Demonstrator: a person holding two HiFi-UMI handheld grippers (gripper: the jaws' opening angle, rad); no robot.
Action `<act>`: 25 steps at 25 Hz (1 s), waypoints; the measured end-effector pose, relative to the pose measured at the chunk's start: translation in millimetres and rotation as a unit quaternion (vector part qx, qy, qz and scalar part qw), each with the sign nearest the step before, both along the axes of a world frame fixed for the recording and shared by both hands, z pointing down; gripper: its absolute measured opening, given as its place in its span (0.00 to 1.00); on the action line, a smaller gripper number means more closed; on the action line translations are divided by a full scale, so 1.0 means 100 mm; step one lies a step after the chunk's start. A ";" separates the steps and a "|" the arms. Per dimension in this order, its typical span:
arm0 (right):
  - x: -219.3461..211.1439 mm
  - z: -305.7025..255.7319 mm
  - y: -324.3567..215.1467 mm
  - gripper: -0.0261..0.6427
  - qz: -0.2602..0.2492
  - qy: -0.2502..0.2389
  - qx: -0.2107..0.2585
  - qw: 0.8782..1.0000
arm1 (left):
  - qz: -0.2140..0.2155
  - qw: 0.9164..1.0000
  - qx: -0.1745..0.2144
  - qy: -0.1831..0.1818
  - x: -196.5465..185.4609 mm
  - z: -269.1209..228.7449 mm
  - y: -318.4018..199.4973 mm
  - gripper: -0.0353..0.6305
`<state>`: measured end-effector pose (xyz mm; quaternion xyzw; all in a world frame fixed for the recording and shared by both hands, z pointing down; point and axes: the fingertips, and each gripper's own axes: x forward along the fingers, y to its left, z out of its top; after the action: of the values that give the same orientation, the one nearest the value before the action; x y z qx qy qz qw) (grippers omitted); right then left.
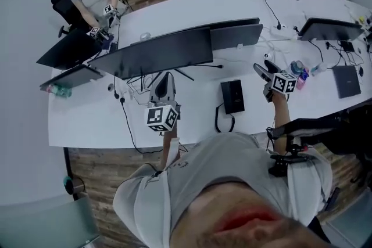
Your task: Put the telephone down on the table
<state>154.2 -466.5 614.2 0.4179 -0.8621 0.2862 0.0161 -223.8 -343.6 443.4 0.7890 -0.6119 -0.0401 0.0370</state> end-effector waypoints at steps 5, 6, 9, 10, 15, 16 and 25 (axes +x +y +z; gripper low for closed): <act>-0.34 -1.78 0.23 0.56 0.019 -0.010 0.197 0.980 | 0.028 0.999 0.035 -0.009 0.11 -0.35 -0.09 0.07; -0.41 -1.99 0.29 0.56 0.019 -0.008 0.222 0.975 | 0.032 0.998 0.045 -0.011 0.13 -0.42 -0.08 0.07; -0.59 -2.35 0.41 0.56 0.011 -0.002 0.262 0.965 | 0.039 0.997 0.071 -0.016 0.19 -0.60 -0.05 0.07; -0.64 -2.40 0.43 0.56 0.005 0.004 0.268 0.963 | 0.038 0.996 0.075 -0.014 0.20 -0.62 -0.04 0.07; -0.81 -2.42 0.49 0.56 -0.017 0.034 0.272 0.962 | 0.030 0.997 0.070 0.006 0.13 -0.56 0.04 0.07; -0.82 -2.43 0.50 0.56 -0.016 0.032 0.272 0.962 | 0.029 0.997 0.069 0.008 0.12 -0.55 0.05 0.07; -0.81 -2.47 0.56 0.06 0.008 0.059 0.290 0.955 | 0.024 0.997 0.067 0.018 0.11 -0.52 0.04 0.07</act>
<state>73.4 -410.4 367.2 0.4280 -0.9019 -0.0007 -0.0572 -213.0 -339.2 391.1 0.8035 -0.5878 -0.0939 -0.0037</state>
